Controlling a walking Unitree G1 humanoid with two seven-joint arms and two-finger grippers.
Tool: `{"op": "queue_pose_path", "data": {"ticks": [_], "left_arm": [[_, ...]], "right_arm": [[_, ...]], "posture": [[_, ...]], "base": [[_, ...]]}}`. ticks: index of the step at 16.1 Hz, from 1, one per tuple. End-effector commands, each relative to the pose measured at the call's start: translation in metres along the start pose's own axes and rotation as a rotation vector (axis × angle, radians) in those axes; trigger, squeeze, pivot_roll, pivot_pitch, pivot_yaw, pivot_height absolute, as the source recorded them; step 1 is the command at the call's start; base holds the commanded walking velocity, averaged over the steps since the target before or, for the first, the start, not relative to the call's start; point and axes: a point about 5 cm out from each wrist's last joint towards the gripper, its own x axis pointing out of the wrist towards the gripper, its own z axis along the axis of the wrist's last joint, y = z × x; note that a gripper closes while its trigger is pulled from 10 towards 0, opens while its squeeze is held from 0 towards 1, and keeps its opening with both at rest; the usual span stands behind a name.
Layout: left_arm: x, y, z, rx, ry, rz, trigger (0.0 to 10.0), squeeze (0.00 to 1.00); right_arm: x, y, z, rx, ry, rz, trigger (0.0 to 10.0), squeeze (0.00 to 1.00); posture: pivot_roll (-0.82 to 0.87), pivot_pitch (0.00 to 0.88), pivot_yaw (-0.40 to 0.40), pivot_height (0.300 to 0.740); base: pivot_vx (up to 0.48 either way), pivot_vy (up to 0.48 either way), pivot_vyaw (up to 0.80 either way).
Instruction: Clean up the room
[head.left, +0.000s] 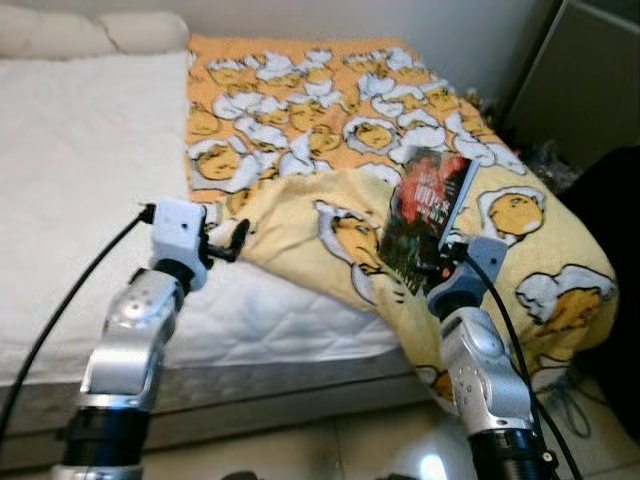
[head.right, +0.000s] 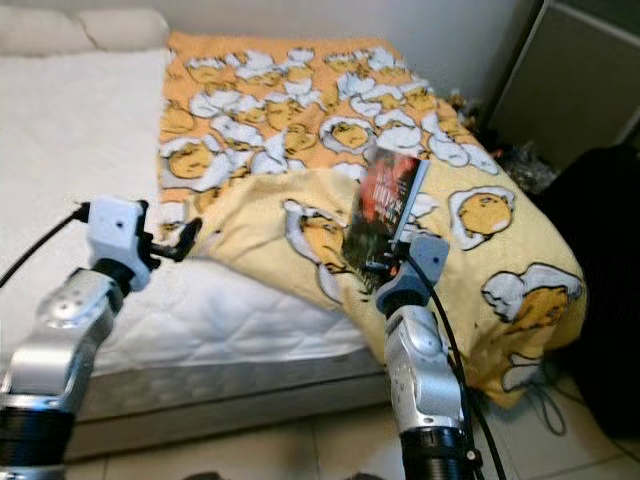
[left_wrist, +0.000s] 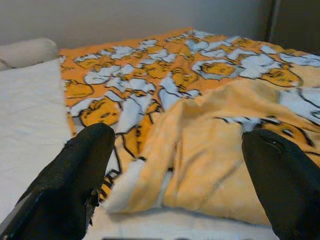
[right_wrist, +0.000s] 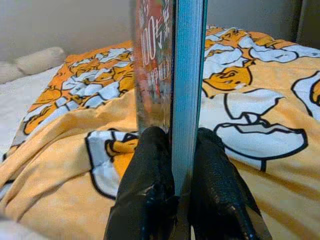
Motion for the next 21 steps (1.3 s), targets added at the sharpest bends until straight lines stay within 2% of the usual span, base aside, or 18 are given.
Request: {"op": "queue_pose_path", "data": {"ticks": [1,21], "left_arm": [[0.0019,-0.0045,0.0021,0.005,-0.002,-0.021,10.0,0.48],[-0.0002,-0.0044,0.0011,0.003,-0.004,-0.022,10.0,0.49]], "right_arm": [[0.0019,-0.0067,0.0137,-0.011,-0.056,-0.023,10.0,0.00],[0.0012,-0.0123,0.0152,-0.010,-0.058,-0.050,10.0,0.00]], "posture": [[0.04,0.000,-0.044,0.740],[0.03,0.000,-0.044,0.740]], "base": [[0.000,0.368,0.00],[0.000,0.371,0.00]]}}
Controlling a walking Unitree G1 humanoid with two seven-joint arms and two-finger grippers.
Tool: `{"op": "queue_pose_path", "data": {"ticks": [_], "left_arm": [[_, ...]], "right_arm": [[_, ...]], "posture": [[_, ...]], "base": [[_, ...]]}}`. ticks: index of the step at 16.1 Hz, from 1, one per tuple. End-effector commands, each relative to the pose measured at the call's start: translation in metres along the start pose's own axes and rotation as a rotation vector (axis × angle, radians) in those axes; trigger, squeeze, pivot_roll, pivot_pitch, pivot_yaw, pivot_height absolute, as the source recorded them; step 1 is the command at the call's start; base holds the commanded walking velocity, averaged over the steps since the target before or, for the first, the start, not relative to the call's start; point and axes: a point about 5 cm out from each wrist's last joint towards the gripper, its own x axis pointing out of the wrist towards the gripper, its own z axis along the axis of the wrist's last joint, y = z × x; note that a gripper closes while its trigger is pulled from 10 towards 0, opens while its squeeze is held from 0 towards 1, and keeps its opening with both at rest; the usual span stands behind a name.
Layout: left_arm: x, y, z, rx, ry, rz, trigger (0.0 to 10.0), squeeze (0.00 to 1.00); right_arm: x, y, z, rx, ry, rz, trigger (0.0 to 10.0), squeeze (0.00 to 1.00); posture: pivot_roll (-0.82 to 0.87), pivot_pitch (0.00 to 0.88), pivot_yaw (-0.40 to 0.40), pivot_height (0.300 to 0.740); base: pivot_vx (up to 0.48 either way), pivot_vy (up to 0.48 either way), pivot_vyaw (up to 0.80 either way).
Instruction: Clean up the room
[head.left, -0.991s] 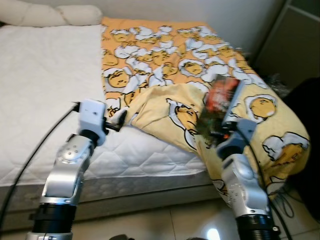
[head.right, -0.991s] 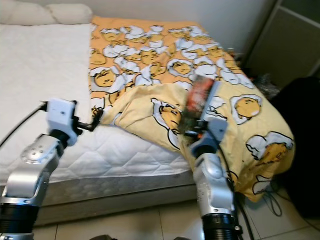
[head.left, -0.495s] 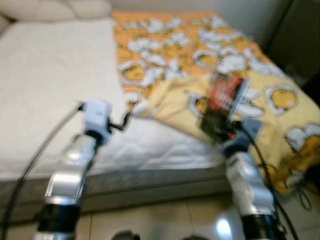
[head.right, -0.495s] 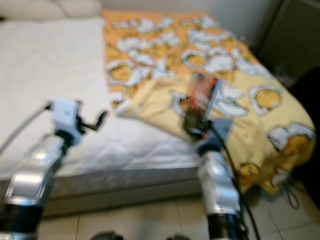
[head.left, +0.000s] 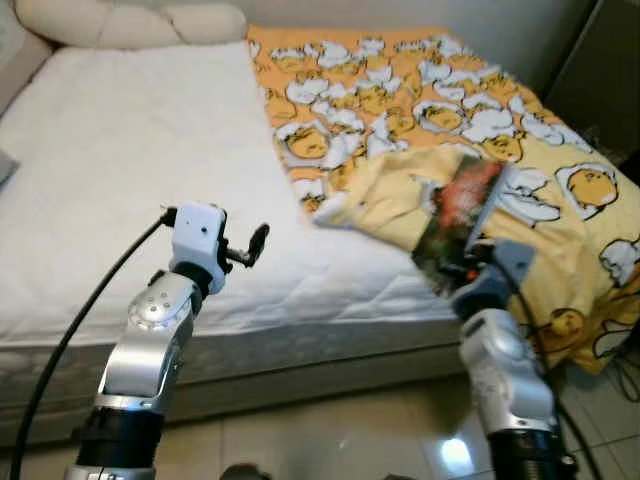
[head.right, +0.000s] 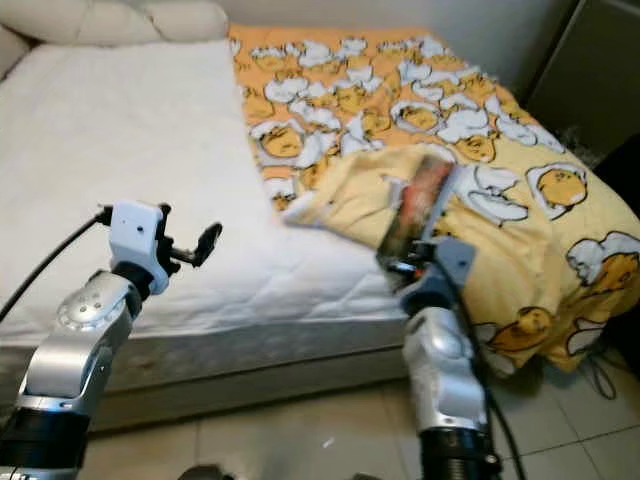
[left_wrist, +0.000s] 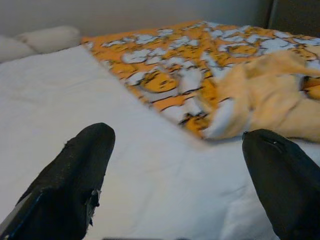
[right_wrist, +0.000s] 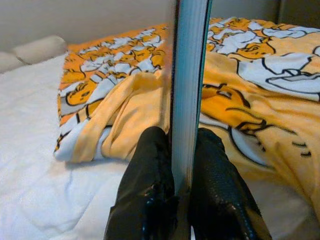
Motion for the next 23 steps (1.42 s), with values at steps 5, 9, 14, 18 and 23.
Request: {"op": "queue_pose_path", "data": {"ticks": [5,9,14,18,23], "left_arm": [[-0.0025,0.0068,-0.0010,0.014,0.011,0.018,10.0,0.49],[-0.0022,0.0080,-0.0011,0.015,0.013,0.019,10.0,0.49],[-0.0017,0.0095,-0.0005,0.019,0.010,0.030,10.0,0.49],[-0.0006,0.0107,0.0001,0.021,0.009,0.035,10.0,0.49],[0.0000,0.0115,0.0010,0.026,0.005,0.042,10.0,0.49]], "right_arm": [[0.0026,0.0131,0.0096,-0.004,-0.039,0.049,10.0,0.00],[0.0035,0.0133,0.0103,-0.005,-0.042,0.047,10.0,0.00],[0.0048,0.0161,0.0129,-0.013,-0.051,0.071,10.0,0.00],[0.0064,0.0164,0.0153,-0.018,-0.057,0.074,10.0,0.00],[0.0068,0.0168,0.0147,-0.015,-0.054,0.074,10.0,0.00]], "posture": [[0.03,0.000,-0.042,0.740],[0.03,0.000,-0.041,0.740],[0.03,0.000,-0.038,0.740],[0.03,0.000,-0.038,0.740],[0.04,0.000,-0.038,0.740]], "base": [[0.000,0.384,0.00],[0.000,0.383,0.00],[0.000,0.384,0.00],[0.000,0.383,0.00],[0.000,0.308,0.00]]}}
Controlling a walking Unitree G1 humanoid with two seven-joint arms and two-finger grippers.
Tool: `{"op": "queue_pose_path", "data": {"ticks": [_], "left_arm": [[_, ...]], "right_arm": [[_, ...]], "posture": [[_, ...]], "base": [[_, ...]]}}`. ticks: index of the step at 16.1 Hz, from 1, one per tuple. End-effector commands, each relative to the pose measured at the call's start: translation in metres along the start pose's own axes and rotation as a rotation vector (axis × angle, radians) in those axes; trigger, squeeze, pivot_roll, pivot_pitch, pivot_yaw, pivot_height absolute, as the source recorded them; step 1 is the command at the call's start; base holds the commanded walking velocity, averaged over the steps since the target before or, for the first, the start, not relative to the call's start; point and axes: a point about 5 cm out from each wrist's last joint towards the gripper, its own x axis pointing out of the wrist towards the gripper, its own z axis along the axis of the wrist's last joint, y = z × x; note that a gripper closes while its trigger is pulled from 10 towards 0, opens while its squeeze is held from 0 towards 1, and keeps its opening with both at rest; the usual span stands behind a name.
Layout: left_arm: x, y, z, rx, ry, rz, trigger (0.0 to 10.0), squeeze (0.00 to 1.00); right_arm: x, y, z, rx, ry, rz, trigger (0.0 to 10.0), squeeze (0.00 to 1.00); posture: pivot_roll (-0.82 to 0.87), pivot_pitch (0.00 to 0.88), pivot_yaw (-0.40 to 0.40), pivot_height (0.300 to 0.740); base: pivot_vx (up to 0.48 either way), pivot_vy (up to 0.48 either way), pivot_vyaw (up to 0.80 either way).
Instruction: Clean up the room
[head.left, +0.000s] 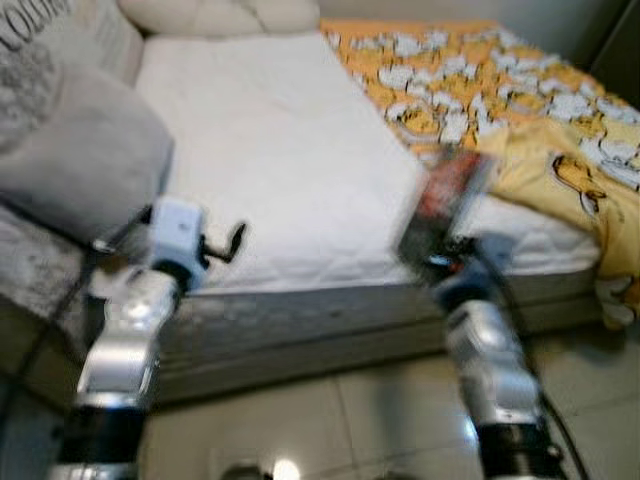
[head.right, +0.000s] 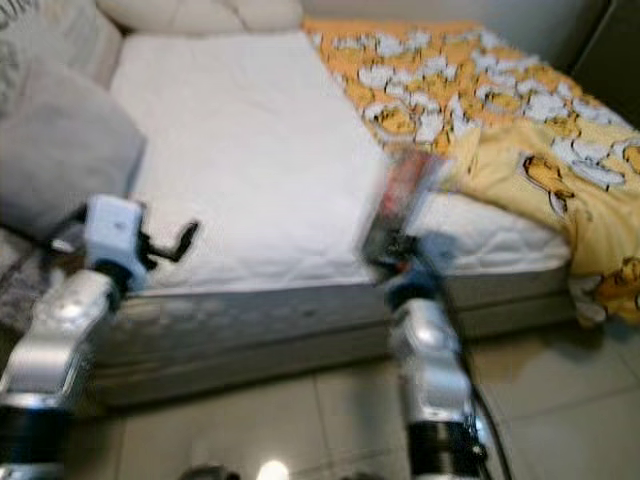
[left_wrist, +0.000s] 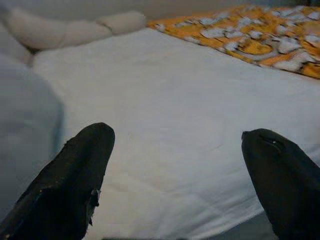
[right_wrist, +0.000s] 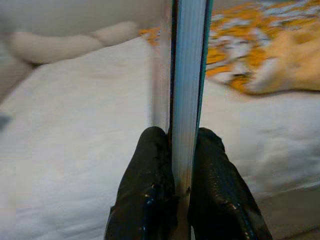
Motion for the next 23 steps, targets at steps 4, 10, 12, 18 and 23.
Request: {"op": "queue_pose_path", "data": {"ticks": [4,10,12,18,23], "left_arm": [[0.0042,-0.0066,0.0080,0.015,-0.043,0.003,10.0,0.48],[0.0046,-0.0022,0.0096,-0.001,-0.051,0.020,10.0,0.49],[0.0049,-0.0042,0.0086,0.001,-0.050,0.012,10.0,0.50],[0.0056,-0.0065,0.0093,-0.001,-0.053,-0.002,10.0,0.50],[0.0062,-0.0076,0.0096,-0.004,-0.053,-0.009,10.0,0.50]], "right_arm": [[0.0016,-0.0107,0.0139,-0.007,-0.058,-0.029,10.0,0.00],[0.0026,-0.0037,0.0144,-0.088,-0.048,0.033,10.0,0.00],[0.0029,-0.0058,0.0137,-0.079,-0.043,0.018,10.0,0.00],[0.0040,-0.0114,0.0148,-0.060,-0.045,-0.013,10.0,0.00],[0.0038,-0.0106,0.0133,-0.065,-0.041,-0.018,10.0,0.00]], "posture": [[0.04,0.000,-0.038,0.740],[0.03,0.000,-0.036,0.740],[0.03,0.000,-0.036,0.740],[0.03,0.000,-0.035,0.740],[0.03,0.000,-0.034,0.740]], "base": [[0.000,0.000,0.00],[0.136,0.000,0.00],[0.296,0.000,0.65],[0.300,0.000,0.00],[0.301,0.000,0.00]]}}
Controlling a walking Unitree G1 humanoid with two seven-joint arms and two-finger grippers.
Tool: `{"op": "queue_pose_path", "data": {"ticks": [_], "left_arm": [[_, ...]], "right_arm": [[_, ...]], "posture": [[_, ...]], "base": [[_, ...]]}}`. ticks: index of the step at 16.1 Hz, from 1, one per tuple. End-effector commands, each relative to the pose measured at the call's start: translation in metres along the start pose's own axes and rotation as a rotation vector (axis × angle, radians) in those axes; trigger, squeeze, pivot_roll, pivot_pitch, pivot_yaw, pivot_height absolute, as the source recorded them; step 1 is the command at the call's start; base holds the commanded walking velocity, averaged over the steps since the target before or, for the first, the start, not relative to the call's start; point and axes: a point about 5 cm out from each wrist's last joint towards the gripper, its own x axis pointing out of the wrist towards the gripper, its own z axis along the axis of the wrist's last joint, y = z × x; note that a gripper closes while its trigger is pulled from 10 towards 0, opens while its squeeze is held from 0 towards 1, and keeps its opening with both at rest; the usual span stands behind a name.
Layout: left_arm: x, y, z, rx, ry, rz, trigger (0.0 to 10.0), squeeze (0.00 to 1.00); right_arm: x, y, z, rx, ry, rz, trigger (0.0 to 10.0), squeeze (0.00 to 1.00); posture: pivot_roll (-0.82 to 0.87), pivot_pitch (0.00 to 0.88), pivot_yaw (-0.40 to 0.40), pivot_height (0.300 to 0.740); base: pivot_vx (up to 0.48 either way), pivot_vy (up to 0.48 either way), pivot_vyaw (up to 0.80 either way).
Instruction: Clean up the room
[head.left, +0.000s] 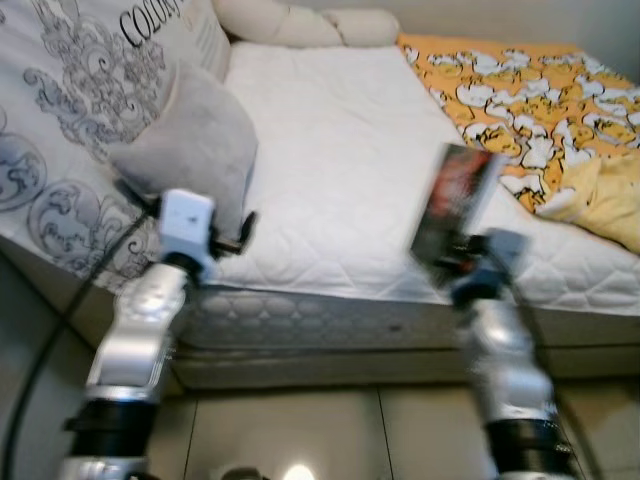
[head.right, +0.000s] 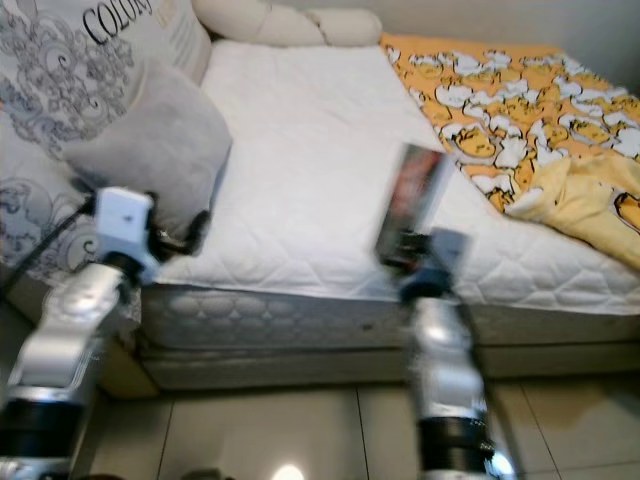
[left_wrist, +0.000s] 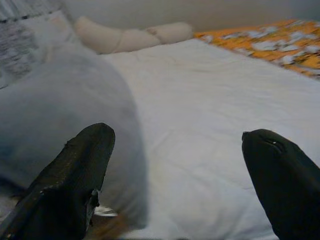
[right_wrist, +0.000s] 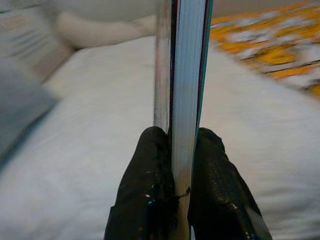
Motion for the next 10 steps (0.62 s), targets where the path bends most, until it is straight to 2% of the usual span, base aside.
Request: {"op": "queue_pose_path", "data": {"ticks": [1,4,9,10], "left_arm": [[0.0022,-0.0082,0.0030,-0.002,-0.010,-0.026,10.0,0.49],[0.0020,-0.0085,0.0026,-0.002,-0.009,-0.028,10.0,0.50],[0.0021,-0.0077,0.0027,0.004,-0.013,-0.029,10.0,0.50],[0.0022,-0.0085,0.0028,0.002,-0.015,-0.031,10.0,0.51]], "right_arm": [[0.0012,-0.0088,0.0136,-0.026,-0.054,-0.021,10.0,0.00],[0.0014,-0.0072,0.0127,-0.025,-0.051,-0.011,10.0,0.00],[0.0018,-0.0040,0.0114,-0.081,-0.043,0.016,10.0,0.00],[0.0017,-0.0043,0.0108,-0.090,-0.040,0.017,10.0,0.00]], "posture": [[0.03,0.000,-0.034,0.740],[0.03,0.000,-0.035,0.740],[0.04,0.000,-0.035,0.740],[0.04,0.000,-0.034,0.740]], "base": [[0.307,0.000,0.00],[0.312,0.000,0.00],[0.316,0.000,0.00],[0.330,0.000,0.63]]}}
